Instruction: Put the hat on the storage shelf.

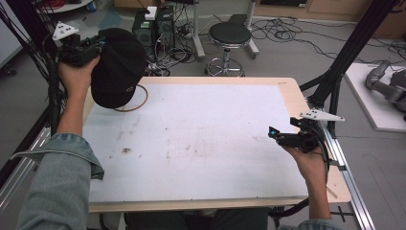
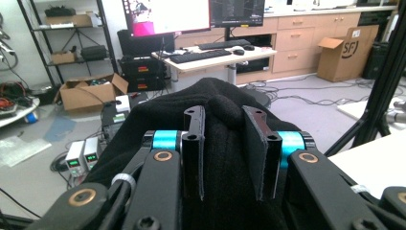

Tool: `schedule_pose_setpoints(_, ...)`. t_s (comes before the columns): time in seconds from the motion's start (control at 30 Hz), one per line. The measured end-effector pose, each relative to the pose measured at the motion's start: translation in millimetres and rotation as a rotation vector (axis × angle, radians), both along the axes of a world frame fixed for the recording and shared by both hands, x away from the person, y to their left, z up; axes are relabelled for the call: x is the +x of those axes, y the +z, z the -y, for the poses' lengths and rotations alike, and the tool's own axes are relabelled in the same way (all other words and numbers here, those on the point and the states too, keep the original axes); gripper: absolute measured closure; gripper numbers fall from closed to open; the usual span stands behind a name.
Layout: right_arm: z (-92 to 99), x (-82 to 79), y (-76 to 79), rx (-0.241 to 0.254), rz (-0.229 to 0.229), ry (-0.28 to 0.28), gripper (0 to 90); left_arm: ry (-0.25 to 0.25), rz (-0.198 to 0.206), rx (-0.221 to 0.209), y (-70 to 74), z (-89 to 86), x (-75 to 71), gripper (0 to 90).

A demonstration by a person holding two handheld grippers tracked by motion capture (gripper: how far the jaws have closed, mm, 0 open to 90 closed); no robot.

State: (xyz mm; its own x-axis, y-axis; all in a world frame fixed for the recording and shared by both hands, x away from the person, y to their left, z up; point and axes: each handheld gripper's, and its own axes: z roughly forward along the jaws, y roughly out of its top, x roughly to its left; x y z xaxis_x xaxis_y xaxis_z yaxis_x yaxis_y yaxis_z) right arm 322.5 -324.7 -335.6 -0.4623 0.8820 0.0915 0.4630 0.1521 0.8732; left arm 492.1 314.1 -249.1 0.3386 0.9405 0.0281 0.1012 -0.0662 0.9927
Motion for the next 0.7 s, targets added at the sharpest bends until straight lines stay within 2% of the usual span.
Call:
schedule_pose_setpoints(0.2,-0.6,-0.1,0.6,-0.003,0.005,0.003,5.8,-0.001,0.002,-0.003,-4.5,-0.3,0.6,70.2)
schedule_pose_setpoints(0.5,-1.7,1.4,-1.5,-0.005,-0.005,0.005,5.8,0.000,0.015,0.015,-1.2,2.4,4.8,70.3)
schedule_pose_setpoints(0.7,-2.1,2.3,-3.2,-0.007,-0.011,0.002,5.8,-0.004,0.002,0.001,1.8,2.3,11.7,69.9)
